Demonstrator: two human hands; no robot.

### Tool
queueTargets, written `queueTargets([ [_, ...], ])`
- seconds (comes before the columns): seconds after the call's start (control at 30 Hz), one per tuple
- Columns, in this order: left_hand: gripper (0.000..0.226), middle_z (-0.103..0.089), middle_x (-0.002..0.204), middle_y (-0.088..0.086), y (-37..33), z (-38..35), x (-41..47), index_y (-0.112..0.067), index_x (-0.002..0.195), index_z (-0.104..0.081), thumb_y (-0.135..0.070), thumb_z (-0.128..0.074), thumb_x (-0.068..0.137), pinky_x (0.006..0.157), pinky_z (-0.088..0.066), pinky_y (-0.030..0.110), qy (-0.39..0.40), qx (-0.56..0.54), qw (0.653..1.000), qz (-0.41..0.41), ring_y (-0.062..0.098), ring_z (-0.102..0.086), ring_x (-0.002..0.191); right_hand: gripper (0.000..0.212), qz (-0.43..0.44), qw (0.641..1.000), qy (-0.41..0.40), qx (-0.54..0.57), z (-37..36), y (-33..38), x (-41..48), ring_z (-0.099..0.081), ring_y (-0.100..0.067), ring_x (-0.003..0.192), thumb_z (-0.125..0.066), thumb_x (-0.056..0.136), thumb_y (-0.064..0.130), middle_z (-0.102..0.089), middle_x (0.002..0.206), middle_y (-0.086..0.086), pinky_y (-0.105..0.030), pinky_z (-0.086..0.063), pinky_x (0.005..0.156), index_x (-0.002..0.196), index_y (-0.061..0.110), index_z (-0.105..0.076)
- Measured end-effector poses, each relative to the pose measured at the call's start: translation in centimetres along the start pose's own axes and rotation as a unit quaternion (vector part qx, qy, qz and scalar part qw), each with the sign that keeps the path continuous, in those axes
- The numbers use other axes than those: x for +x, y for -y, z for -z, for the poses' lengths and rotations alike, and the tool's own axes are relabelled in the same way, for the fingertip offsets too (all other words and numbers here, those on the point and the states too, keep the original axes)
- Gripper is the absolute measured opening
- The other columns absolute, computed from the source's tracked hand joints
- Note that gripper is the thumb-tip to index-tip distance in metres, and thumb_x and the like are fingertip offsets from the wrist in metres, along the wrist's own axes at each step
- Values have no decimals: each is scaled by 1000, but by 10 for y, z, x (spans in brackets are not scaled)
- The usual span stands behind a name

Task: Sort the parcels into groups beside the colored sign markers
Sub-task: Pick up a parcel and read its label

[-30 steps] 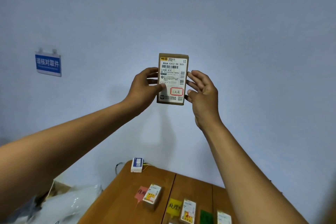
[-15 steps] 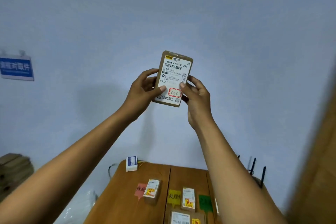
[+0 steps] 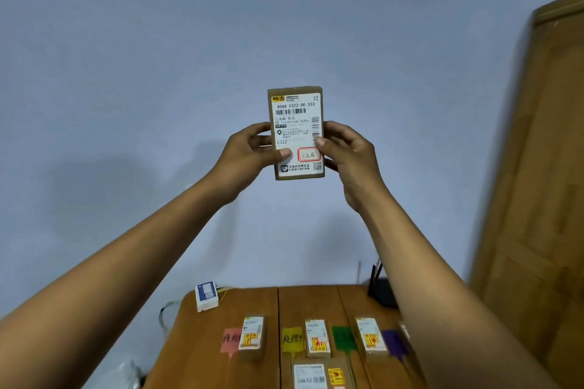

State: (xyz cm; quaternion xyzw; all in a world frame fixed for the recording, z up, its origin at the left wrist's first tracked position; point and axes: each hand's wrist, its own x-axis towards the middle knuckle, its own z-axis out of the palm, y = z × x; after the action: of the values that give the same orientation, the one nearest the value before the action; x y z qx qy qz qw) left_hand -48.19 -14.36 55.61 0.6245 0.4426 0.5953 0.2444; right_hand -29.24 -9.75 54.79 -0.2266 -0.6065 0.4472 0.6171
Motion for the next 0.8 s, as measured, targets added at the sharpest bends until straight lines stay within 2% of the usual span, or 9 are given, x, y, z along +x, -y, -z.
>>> queueTargets([
  [0.07, 59, -72, 120, 1, -10, 0, 12, -14, 139, -52, -12, -77, 86, 93, -59, 39, 13, 5, 1000, 4, 17, -73, 104, 31, 2, 1000, -4, -15, 0, 11, 9, -75, -17, 99, -67, 94, 10, -76, 115, -3, -27, -58, 74, 125, 10, -65],
  [0.17, 61, -72, 119, 1, -20, -5, 17, -14, 141, -51, -13, -77, 86, 92, -59, 38, -11, 26, 999, -24, 18, -72, 106, 30, 8, 1000, 6, -6, 7, 19, 10, -75, -16, 98, -66, 95, 11, -76, 114, -2, -30, -60, 74, 125, 11, -64],
  [0.23, 61, -72, 118, 1, 6, -6, 12, -13, 141, -52, -12, -77, 86, 94, -58, 40, 55, 13, 998, 7, 19, -71, 106, 32, -13, 999, -40, -26, 5, -1, -15, -74, -18, 101, -66, 95, 11, -75, 116, -3, -32, -61, 76, 126, 10, -63],
  [0.4, 61, -72, 120, 2, 22, -16, 14, -12, 142, -51, -12, -76, 86, 96, -57, 42, 59, 0, 998, 15, 20, -70, 108, 36, -37, 998, -49, -22, 22, -14, -18, -73, -24, 105, -66, 93, 7, -74, 119, -8, -34, -59, 79, 128, 9, -61],
  [0.57, 57, -73, 117, 3, 69, -48, -4, -9, 140, -53, -10, -74, 87, 94, -58, 39, 85, -22, 993, 72, 18, -72, 104, 42, -114, 990, -49, -65, 51, -45, -40, -73, -25, 106, -66, 93, 4, -75, 118, -6, -34, -58, 80, 133, 12, -57],
  [0.8, 37, -70, 125, 3, 136, -111, -25, -12, 131, -62, -16, -66, 95, 92, -58, 33, 104, 16, 989, 106, 18, -69, 108, 35, -209, 971, -63, -98, 119, -115, -55, -76, -21, 98, -66, 95, 11, -78, 110, -3, -45, -61, 87, 129, 14, -59],
])
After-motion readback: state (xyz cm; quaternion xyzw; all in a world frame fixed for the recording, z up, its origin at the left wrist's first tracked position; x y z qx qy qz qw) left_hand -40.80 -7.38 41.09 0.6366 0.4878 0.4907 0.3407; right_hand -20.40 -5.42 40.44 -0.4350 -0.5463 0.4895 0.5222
